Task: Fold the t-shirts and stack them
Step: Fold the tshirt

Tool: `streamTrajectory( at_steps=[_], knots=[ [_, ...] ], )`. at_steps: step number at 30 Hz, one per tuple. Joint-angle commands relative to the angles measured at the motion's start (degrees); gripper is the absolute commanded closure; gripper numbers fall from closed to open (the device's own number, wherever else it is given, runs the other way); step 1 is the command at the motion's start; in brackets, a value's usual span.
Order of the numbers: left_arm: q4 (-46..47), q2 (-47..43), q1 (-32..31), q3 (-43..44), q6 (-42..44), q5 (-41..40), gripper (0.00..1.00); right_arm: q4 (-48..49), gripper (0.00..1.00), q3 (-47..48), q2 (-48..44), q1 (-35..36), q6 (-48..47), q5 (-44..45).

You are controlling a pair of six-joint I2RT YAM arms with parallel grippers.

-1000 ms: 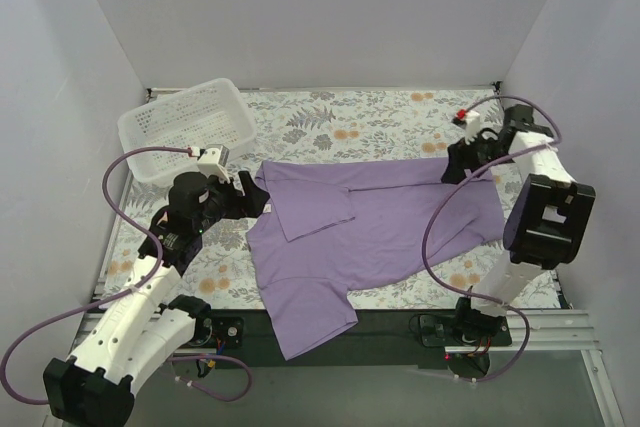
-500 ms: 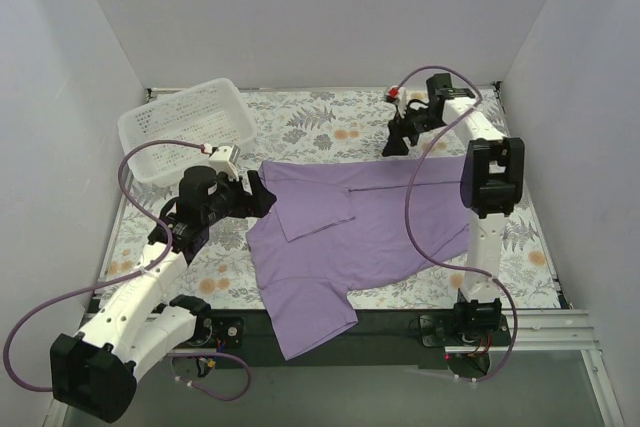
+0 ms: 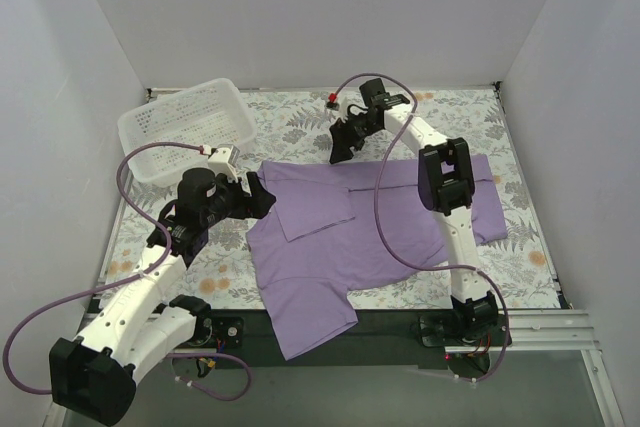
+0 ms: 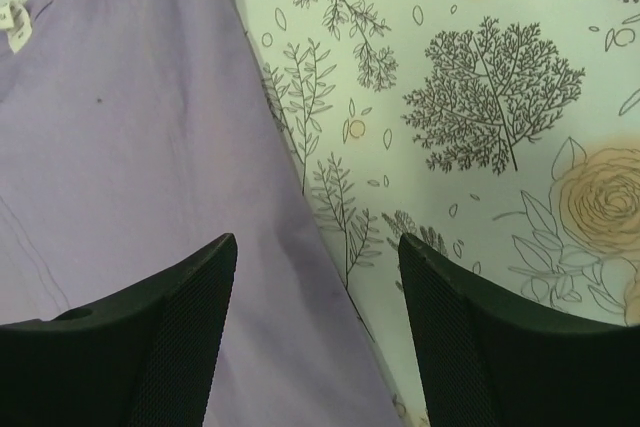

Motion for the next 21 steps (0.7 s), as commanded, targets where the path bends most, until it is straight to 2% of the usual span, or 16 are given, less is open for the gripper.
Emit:
streamTrajectory(
  at_steps=[1, 10, 21],
  knots=[
    [0.47, -0.91, 0.13, -0.28, 0.26, -0.91, 0.25, 3.55, 0.27, 3.14, 1.81, 1.24, 6.6, 3.16],
    [0.65, -0.65, 0.13, -0.36, 0.26, -0.56, 0.25, 4.78, 0.32, 0.69, 2.17, 3.26, 7.31, 3.69],
    [0.65, -0.65, 0.13, -0.45, 0.26, -0.38, 0.25, 4.6, 0.6, -3.1, 0.14, 4.76, 6.34, 0.44]
  ],
)
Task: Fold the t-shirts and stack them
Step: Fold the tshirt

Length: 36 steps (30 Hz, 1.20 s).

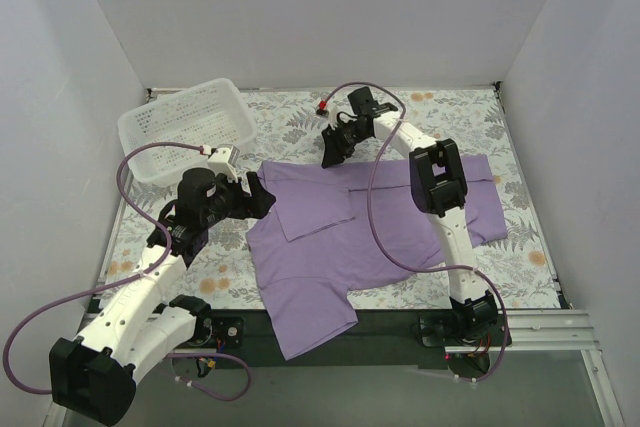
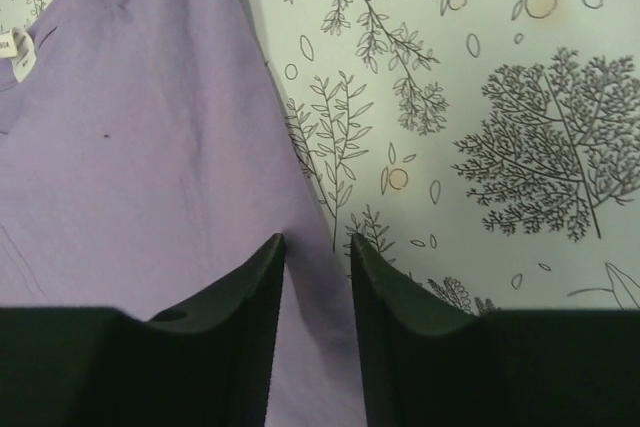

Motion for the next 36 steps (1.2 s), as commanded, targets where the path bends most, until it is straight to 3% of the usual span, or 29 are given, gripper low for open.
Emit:
streamTrajectory(
  at_steps=[1, 6, 13, 22, 28, 30, 31, 32, 34, 36],
  knots=[
    [0.71, -0.63, 0.13, -0.26, 0.37, -0.38, 0.25, -1.14, 0.64, -0.95, -1.58, 0.89, 0.11, -0.35],
    [0.72, -0.8, 0.13, -0.34, 0.28, -0.47, 0.25, -1.14, 0.76, -0.43, -1.14, 0.98, 0.46, 0.09],
    [0.63, -0.71, 0.13, -0.34, 0.28, -0.56, 0.25, -0.97, 0.99, 3.87, 0.26, 0.19, 1.43, 2.37],
    [0.45, -0.71, 0.13, -0.43, 0.28, -1.09, 0.25, 5.09, 0.99, 15.12, 5.27, -3.06, 10.47, 12.21],
    [0.19, 0.43, 0.22, -0.25, 0.02, -1.44, 0.25, 16.59, 0.99, 17.76, 6.41, -3.86, 15.22, 22.32],
    [0.1, 0.6, 0.13, -0.17, -0.07, -1.61, 0.25, 18.45, 0.81, 18.73, 6.68, -4.38, 15.4, 24.0],
    [0.01, 0.6, 0.13, -0.17, -0.24, -1.7, 0.25, 19.15, 0.57, 19.61, 6.59, -4.38, 15.06, 24.44],
    [0.1, 0.52, 0.13, -0.17, -0.33, -1.88, 0.25, 19.33, 0.48, 19.88, 6.33, -4.64, 14.53, 24.87],
    [0.01, 0.43, 0.13, -0.25, -0.85, -2.05, 0.25, 19.34, 0.33, 18.49, 4.24, -5.08, 12.87, 25.32],
    [0.19, 0.43, 0.22, -0.25, -1.38, -2.58, 0.25, 19.25, 0.26, 16.2, 2.03, -6.4, 11.81, 25.58]
  ],
)
